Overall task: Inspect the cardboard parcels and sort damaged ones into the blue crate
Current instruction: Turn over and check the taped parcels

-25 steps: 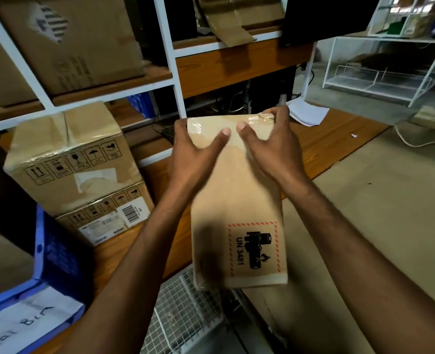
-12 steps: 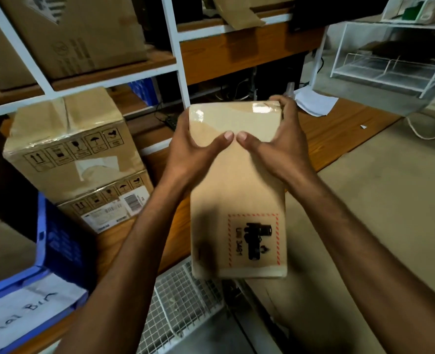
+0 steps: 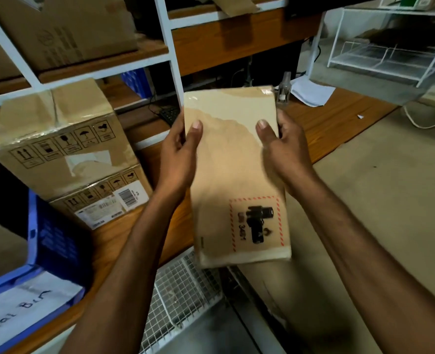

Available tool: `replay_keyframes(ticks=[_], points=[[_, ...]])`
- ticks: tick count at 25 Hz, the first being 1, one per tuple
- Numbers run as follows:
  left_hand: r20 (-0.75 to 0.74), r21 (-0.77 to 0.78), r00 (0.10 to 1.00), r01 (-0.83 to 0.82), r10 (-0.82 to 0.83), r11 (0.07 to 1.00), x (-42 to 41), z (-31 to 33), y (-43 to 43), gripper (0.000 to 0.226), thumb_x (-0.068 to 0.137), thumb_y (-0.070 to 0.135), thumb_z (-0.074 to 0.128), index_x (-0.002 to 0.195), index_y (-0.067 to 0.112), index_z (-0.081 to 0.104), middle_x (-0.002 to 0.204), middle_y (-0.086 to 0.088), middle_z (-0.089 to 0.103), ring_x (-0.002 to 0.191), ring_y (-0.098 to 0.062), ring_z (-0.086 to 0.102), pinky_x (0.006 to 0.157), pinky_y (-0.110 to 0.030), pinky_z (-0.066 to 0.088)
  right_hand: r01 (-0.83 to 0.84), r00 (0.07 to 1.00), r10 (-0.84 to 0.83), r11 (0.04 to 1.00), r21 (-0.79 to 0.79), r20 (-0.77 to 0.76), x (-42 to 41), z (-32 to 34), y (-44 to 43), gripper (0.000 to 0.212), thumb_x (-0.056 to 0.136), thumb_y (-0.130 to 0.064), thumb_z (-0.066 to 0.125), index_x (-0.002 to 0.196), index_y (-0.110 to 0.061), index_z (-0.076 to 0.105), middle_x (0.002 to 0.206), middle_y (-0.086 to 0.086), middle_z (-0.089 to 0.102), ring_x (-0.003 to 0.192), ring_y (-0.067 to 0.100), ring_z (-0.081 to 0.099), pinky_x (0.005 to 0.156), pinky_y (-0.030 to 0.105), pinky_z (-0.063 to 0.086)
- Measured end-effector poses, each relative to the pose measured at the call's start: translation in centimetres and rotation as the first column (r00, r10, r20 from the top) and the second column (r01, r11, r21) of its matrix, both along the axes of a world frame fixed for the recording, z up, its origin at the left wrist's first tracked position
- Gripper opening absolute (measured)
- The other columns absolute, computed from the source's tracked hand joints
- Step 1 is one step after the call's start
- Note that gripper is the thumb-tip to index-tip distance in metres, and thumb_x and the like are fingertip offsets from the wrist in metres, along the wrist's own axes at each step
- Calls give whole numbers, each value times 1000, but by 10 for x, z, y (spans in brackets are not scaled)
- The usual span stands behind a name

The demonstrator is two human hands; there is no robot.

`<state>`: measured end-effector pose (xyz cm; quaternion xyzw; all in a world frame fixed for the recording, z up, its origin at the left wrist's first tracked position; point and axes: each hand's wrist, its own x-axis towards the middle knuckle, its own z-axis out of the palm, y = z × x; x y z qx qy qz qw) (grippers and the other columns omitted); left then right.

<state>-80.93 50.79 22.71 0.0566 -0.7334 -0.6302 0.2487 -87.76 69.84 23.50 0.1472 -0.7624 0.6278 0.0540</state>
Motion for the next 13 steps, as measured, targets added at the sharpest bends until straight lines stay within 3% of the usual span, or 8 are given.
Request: replay_keyframes(ticks=[3,5,8,10,13], points=[[50,-21,995,89,-88,996,1,-1,-5,56,109,39,50,161,30,33,149,2,55,129,-15,61,104,-45,56,-49,996,46,998,38,81,2,0,4,31,109,-37,45,134,-31,61,117,-12,73,103,10,70,93,43,57],[84,-54,991,105,-100,993,3,1,-5,63,106,41,56,162,34,29,151,4,53,130,-15,60,103,-45,56,-8,999,2,993,120,48,3,0,7,30,108,-40,45,130,-29,62,114,-11,73,103,13,68,94,47,56],[122,-54,989,89,-82,995,7,1,3,76,100,34,66,163,34,22,146,9,51,128,-13,59,100,-39,58,-25,996,16,995,97,88,8,-3,4,33,104,-40,56,134,-28,59,119,-11,71,107,11,67,96,46,56],[110,-72,993,51,-42,996,8,0,10,83,97,31,72,162,34,21,145,10,52,125,-9,60,98,-35,58,24,999,-29,990,138,35,14,-3,-3,40,98,-42,65,134,-26,57,121,-11,70,107,11,67,94,43,57],[98,-90,995,-11,19,996,7,-3,12,76,98,34,71,160,33,28,138,14,58,124,-9,63,100,-42,58,62,997,-68,987,148,36,16,-3,-7,53,91,-42,74,137,-25,52,122,-11,67,108,13,65,93,40,57]])
